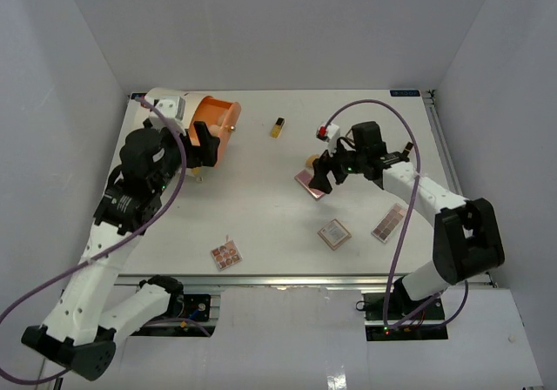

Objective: Organize the makeup

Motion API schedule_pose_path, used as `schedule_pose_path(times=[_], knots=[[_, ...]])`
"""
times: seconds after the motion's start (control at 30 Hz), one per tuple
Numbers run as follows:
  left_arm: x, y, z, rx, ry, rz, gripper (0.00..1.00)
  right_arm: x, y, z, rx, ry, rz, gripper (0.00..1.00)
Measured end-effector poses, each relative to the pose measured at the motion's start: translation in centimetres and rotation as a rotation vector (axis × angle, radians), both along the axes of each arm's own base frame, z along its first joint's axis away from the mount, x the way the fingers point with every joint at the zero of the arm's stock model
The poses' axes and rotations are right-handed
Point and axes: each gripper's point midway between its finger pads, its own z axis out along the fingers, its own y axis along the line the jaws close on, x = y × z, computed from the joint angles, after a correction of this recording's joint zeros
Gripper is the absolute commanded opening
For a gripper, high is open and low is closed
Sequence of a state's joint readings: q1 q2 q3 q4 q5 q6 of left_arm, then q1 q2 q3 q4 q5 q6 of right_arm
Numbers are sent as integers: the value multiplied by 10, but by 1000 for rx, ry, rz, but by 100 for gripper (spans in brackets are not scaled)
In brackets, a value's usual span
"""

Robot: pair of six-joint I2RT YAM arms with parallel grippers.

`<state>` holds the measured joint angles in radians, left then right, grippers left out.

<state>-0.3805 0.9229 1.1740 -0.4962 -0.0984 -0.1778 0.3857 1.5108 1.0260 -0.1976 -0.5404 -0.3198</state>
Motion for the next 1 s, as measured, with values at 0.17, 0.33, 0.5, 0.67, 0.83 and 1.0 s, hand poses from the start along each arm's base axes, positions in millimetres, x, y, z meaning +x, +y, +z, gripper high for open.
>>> schedule_pose_path(times=[0.17, 0.33, 0.5, 0.67, 0.83, 1.0], knots=[[-35, 15, -35, -15, -39, 7, 98, 46, 6, -22, -121, 34, -109, 94], [-54, 28, -65, -17, -67, 34, 98, 89, 1, -44, -200, 74, -232, 95], [-65, 36, -73, -39, -123, 50, 98, 103, -1, -66, -236, 122, -285, 73], [-73, 46, -55, -69, -208, 86, 98, 111, 1, -77, -248, 146, -305, 52], [-80, 52, -41, -95, -273, 105, 98, 116, 1, -84, -261, 150, -313, 38], [-80, 52, -41, -94, -277, 106, 98, 118, 1, -91, -269, 150, -307, 24]])
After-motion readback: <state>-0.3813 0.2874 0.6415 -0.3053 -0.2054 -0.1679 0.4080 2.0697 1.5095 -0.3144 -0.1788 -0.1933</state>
